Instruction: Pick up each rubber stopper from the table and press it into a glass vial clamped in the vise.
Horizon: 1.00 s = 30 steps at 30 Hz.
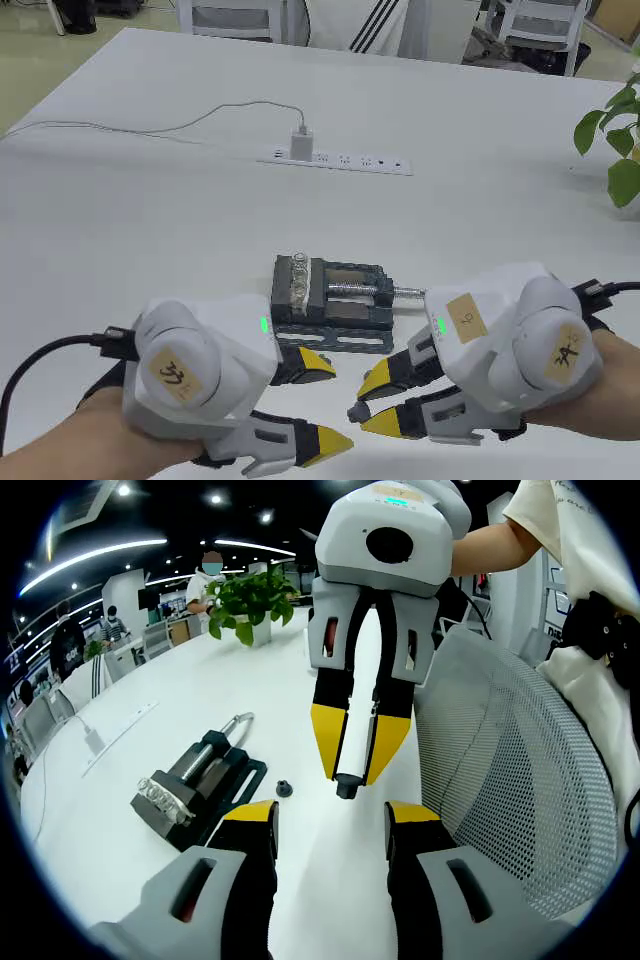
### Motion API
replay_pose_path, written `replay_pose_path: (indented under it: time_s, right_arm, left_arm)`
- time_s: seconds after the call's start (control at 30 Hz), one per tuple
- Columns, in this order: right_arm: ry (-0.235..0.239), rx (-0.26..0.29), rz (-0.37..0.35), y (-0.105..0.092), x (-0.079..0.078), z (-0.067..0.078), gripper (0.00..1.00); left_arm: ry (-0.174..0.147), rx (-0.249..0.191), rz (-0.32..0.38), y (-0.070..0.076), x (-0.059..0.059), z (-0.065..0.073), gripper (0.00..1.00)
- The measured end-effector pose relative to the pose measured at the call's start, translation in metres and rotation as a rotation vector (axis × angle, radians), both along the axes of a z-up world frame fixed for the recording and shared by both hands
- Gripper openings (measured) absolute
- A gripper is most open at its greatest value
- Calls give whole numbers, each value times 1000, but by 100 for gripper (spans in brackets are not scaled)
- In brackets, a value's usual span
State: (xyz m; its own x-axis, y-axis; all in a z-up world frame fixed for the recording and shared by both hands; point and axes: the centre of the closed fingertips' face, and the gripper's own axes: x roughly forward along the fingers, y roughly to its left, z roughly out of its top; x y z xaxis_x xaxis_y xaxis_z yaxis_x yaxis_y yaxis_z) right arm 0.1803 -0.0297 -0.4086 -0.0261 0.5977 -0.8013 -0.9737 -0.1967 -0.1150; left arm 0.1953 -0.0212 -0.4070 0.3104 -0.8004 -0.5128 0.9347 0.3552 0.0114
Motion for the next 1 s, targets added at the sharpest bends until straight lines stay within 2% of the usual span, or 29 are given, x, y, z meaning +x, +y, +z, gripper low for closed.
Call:
replay_pose_path:
  time_s: [0.1, 0.2, 0.33, 0.57, 0.7, 0.77, 0.9, 1.0]
  right_arm:
    - [3, -7, 2, -1, 2, -2, 7]
    - [3, -16, 5, -2, 3, -4, 7]
    - [5, -24, 11, -3, 4, -5, 7]
    - [4, -37, 22, -3, 4, -6, 7]
    - [4, -45, 26, -4, 5, -6, 7]
    - [4, -49, 29, -4, 6, -6, 7]
    - [3, -63, 35, -6, 9, -7, 7]
    - [-1, -70, 42, -7, 13, -7, 7]
  left_arm:
    - [13, -48, 73, 6, 7, 2, 52]
    - [-2, -57, 119, 13, 11, 3, 61]
    - [-5, -82, 198, 25, 19, 3, 74]
    - [-1, -122, 302, 45, 28, 1, 85]
    - [2, -131, 346, 54, 32, 1, 93]
    - [-7, -133, 365, 58, 34, 1, 98]
    - [-2, -139, 386, 63, 35, 1, 99]
    - [-10, -135, 396, 67, 35, 0, 99]
